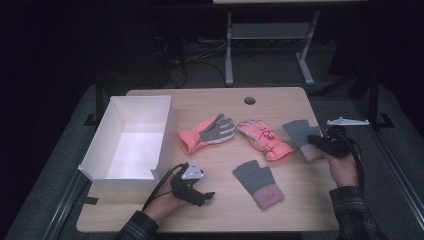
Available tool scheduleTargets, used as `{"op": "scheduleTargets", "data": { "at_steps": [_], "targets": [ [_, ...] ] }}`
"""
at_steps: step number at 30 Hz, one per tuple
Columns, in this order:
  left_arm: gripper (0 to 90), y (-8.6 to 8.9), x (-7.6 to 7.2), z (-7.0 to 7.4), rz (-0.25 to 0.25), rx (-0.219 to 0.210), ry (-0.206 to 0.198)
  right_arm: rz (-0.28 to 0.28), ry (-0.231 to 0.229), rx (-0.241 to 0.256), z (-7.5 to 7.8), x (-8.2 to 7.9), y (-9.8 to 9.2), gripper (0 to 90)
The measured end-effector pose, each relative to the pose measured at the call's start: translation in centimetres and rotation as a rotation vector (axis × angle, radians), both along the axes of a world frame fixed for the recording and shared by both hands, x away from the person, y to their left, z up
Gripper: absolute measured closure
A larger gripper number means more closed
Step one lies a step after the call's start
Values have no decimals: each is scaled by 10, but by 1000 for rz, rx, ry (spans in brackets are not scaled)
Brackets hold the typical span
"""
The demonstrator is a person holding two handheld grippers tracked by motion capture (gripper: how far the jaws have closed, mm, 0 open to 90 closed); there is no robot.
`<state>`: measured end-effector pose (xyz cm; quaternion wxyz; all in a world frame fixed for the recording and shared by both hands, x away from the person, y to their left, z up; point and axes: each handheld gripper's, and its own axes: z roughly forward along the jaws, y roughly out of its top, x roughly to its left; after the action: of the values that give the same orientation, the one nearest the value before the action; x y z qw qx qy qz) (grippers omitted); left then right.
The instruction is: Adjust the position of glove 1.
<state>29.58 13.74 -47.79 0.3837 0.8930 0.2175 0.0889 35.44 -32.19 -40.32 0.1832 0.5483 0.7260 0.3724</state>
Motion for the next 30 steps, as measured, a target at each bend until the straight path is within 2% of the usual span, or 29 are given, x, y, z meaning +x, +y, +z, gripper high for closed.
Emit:
{"op": "scheduleTargets", "data": {
  "at_steps": [6,11,16,30],
  "targets": [
    [127,0,0,0,0,0,0,37,8,1,3,-13,9,868],
    [127,0,0,0,0,1,1,81,4,30,5,-26,18,867],
    [127,0,0,0,3,-4,1,130,18,42,4,-41,35,868],
    [127,0,0,0,2,-4,0,210,26,63,-1,-64,65,867]
  ]
}}
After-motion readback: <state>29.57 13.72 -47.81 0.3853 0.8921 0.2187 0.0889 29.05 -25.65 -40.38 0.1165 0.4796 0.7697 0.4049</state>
